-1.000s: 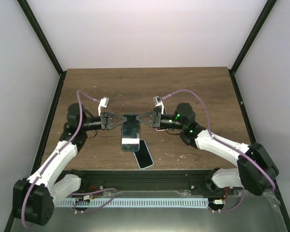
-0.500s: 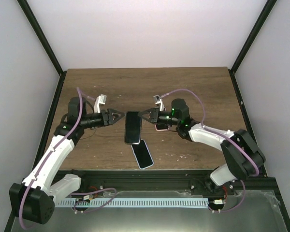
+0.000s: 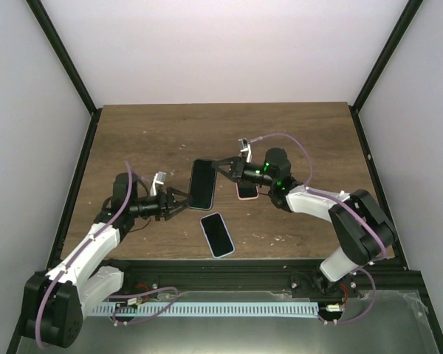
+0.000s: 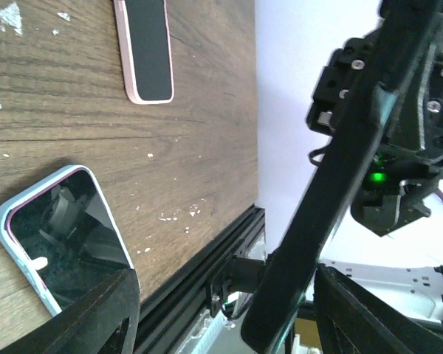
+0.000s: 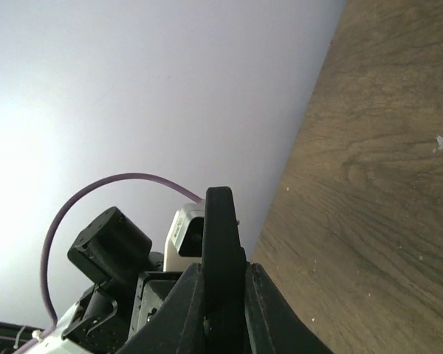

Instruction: Put the phone into the phone case

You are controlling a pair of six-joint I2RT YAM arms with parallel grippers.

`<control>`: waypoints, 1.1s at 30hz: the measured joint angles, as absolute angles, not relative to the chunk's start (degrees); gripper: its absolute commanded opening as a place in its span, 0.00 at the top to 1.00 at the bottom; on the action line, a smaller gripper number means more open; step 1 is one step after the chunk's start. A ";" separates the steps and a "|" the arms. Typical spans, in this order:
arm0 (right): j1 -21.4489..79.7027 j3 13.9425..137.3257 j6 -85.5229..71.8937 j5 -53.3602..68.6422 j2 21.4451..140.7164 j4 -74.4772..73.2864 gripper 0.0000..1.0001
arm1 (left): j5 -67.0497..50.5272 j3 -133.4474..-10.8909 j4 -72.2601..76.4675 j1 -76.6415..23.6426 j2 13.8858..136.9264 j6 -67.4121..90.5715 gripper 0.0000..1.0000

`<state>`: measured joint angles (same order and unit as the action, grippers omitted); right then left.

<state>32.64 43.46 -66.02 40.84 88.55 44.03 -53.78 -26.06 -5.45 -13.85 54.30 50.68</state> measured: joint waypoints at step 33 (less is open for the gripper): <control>31.99 43.42 -67.96 38.39 93.38 46.19 0.96 | -51.03 -28.60 -6.52 -13.91 59.31 50.63 0.49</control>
